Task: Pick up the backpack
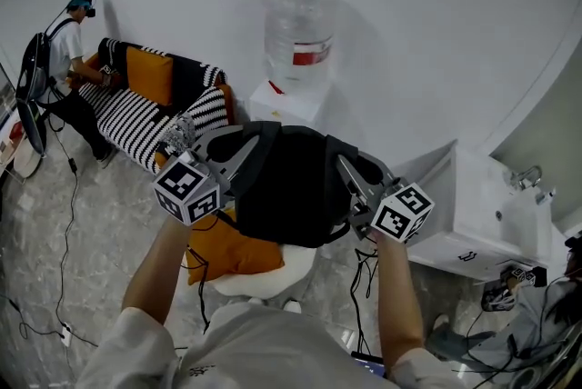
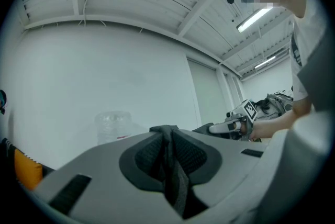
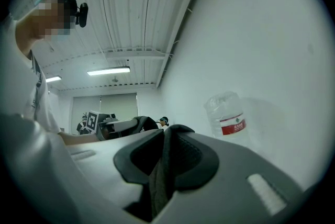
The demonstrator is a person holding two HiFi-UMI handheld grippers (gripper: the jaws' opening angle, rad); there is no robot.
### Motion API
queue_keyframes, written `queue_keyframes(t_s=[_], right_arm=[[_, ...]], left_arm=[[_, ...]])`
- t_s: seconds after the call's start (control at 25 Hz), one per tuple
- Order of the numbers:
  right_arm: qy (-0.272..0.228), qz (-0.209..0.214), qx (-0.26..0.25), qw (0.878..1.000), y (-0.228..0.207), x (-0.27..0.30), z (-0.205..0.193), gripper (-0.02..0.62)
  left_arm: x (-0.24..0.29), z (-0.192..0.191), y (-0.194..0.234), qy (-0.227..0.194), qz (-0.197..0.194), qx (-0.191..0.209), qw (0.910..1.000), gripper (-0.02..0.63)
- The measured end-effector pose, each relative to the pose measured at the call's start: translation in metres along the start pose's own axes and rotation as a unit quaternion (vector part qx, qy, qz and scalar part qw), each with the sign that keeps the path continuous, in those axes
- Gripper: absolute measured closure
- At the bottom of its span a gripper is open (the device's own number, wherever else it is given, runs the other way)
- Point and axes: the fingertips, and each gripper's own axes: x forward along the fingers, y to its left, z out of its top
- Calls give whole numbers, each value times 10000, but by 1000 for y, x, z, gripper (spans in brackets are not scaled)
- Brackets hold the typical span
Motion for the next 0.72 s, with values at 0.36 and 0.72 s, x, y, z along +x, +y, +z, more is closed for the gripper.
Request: queue_keyframes(t_s=[0.36,0.72], right_arm=[[144,-15,55,9999,-6,2,-10,541],[158,-36,108,9998,-5,2,-15,541]], left_arm=[[0,-16,2,123,43,-140,9998,557],[-3,-19,1,128,40,-173,9998,557]])
